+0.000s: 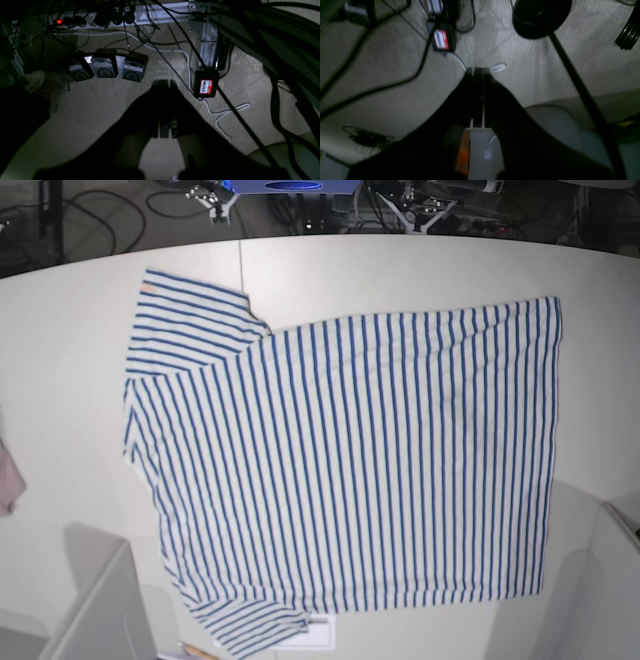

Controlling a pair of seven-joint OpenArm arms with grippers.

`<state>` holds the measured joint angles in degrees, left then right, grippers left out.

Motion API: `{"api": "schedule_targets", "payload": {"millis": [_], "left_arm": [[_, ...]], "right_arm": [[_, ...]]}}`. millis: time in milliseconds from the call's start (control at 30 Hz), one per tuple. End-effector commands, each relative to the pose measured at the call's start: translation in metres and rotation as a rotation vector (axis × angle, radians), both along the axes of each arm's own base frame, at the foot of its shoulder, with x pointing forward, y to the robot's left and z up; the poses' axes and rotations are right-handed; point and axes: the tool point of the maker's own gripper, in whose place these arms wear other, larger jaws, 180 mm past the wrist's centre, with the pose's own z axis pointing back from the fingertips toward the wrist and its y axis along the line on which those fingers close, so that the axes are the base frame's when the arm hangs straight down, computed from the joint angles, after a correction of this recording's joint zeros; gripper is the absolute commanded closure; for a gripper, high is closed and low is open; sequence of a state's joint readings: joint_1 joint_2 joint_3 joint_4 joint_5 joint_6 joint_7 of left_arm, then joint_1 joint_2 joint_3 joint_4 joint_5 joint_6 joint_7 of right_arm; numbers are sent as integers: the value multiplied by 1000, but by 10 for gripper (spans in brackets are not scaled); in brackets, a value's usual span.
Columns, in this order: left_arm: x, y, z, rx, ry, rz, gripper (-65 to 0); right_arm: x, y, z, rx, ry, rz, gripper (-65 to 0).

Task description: Fold the T-shirt properly

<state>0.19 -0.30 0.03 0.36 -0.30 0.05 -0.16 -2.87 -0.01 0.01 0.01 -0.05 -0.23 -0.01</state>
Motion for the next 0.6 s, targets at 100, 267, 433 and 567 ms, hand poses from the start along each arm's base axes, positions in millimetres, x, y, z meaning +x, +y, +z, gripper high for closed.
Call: {"api": "schedule_targets", "payload": {"millis": [100, 267, 433, 567], "left_arm": [[-5, 1, 0, 7, 14, 3, -142], [-15, 1, 1, 10, 28, 5, -265], [-16, 2, 1, 11, 31, 6, 0], [-16, 3, 1, 13, 32, 6, 0]], "right_arm": [[2, -3, 0, -7, -2, -3, 0], [1, -3, 0, -7, -2, 3, 0], [-1, -5, 0, -10, 1, 3, 0], [-3, -5, 0, -10, 6, 6, 0]]}}
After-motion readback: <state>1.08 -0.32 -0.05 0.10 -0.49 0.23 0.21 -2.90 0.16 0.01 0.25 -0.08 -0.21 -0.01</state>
